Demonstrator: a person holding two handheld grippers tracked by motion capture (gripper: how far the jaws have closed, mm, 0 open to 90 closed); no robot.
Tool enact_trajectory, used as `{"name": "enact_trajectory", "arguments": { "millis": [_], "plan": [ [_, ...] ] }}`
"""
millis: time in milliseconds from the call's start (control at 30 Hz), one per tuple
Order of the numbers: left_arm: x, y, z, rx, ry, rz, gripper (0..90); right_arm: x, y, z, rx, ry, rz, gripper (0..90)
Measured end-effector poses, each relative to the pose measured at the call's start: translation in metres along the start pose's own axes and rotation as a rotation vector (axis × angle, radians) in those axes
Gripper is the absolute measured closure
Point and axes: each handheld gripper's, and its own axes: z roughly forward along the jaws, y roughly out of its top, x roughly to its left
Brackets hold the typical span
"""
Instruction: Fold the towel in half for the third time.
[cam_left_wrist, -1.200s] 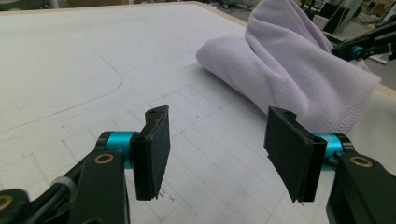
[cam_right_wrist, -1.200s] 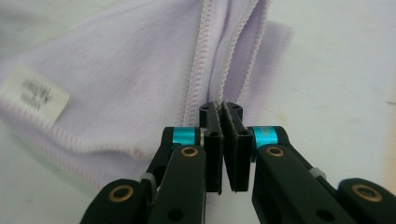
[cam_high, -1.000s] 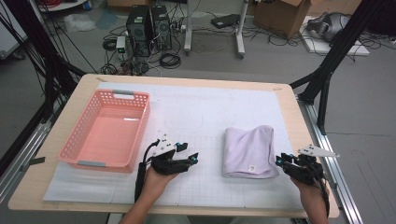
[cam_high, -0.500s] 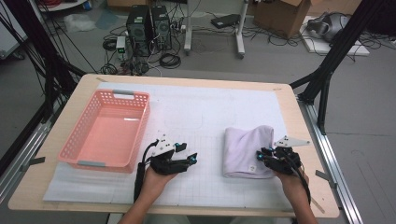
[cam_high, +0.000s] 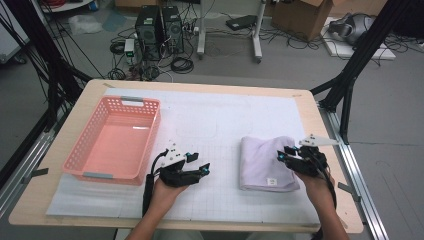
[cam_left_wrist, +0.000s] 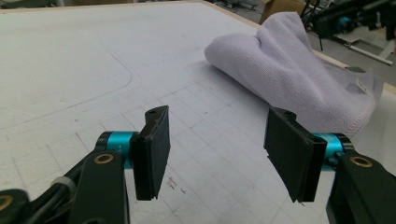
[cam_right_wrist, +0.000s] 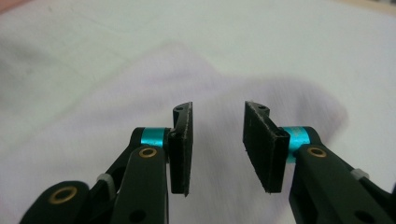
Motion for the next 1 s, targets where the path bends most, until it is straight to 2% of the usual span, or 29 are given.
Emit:
{"name": "enact_trajectory", "arguments": {
  "millis": [100, 233, 333, 500, 567, 667, 767, 800, 833, 900, 1000],
  "plan": [
    [0.000, 0.000, -0.001, 0.002, 0.000, 0.002, 41.1, 0.001, 0.017, 0.018, 0.000, 0.015, 0.000, 56.2],
    [0.000, -0.001, -0.001, 0.005, 0.000, 0.004, 41.0, -0.002, 0.029, 0.037, 0.000, 0.032, 0.041, 52.7],
    [0.001, -0.001, -0.001, 0.004, 0.004, 0.005, 40.9, -0.003, 0.034, 0.051, 0.033, 0.026, 0.056, 51.6],
    [0.002, -0.001, -0.002, 0.004, 0.005, 0.003, 40.9, -0.002, 0.038, 0.075, 0.097, 0.007, 0.041, 51.7],
    [0.002, -0.001, -0.003, 0.005, 0.005, 0.002, 40.8, -0.001, 0.038, 0.083, 0.141, -0.005, 0.009, 52.9],
    [0.002, -0.001, -0.003, 0.006, 0.005, 0.003, 40.9, 0.001, 0.035, 0.093, 0.189, 0.009, -0.016, 59.9],
    [0.003, -0.001, -0.002, 0.007, 0.003, 0.002, 40.9, 0.006, 0.036, 0.098, 0.202, 0.043, -0.067, 80.2],
    [0.003, -0.001, -0.002, 0.005, 0.003, -0.004, 40.9, 0.008, 0.039, 0.098, 0.205, 0.045, -0.084, 82.7],
    [0.003, -0.001, -0.002, 0.006, 0.005, -0.003, 40.9, 0.011, 0.041, 0.097, 0.197, 0.051, -0.093, 83.6],
    [0.003, -0.001, -0.002, 0.006, 0.006, -0.002, 40.9, 0.017, 0.046, 0.094, 0.142, 0.082, -0.114, 83.8],
    [0.003, -0.001, -0.003, 0.007, 0.008, -0.003, 40.9, 0.025, 0.050, 0.097, 0.116, 0.109, -0.159, 83.2]
  ]
}}
